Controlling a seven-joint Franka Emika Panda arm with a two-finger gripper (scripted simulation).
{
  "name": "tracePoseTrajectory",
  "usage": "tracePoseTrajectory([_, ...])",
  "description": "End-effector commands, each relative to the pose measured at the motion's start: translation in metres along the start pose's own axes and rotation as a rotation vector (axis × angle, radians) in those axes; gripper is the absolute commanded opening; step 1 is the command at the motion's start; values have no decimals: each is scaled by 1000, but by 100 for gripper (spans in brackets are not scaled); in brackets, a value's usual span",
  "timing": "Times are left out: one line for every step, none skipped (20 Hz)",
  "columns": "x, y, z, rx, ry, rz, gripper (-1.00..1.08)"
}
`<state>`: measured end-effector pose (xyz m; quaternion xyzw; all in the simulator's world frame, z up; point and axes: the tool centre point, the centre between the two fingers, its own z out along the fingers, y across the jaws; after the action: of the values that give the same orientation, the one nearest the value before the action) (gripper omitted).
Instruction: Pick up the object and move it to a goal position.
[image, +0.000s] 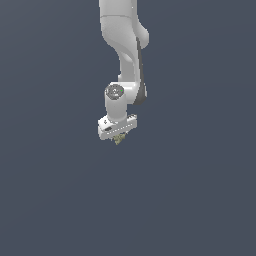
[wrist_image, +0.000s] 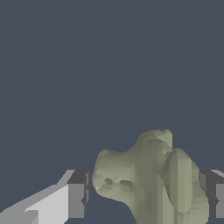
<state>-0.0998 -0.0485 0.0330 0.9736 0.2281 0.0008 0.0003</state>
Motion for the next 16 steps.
tracePoseTrajectory([0,0,1,1,-2,0,-100])
tracePoseTrajectory([0,0,1,1,-2,0,-100])
tracePoseTrajectory([0,0,1,1,-2,0,-100])
tracePoseTrajectory([0,0,1,1,-2,0,-100])
tracePoseTrajectory([0,0,1,1,-2,0,-100])
tracePoseTrajectory([0,0,0,0,0,0,-100])
tracePoseTrajectory([0,0,0,0,0,0,-100])
tracePoseTrajectory([1,0,-1,0,0,0,-100])
tracePoseTrajectory([2,-1,-2,0,0,0,-100])
tracePoseTrajectory([4,-1,-3,0,0,0,-100])
tracePoseTrajectory([6,-2,-5,0,0,0,-100])
tracePoseTrajectory([8,-2,-7,0,0,0,-100])
tracePoseTrajectory([11,-3,-9,0,0,0,-100])
tracePoseTrajectory([15,-4,-12,0,0,0,-100])
tracePoseTrajectory([19,-5,-15,0,0,0,-100])
tracePoseTrajectory([23,-6,-19,0,0,0,-100])
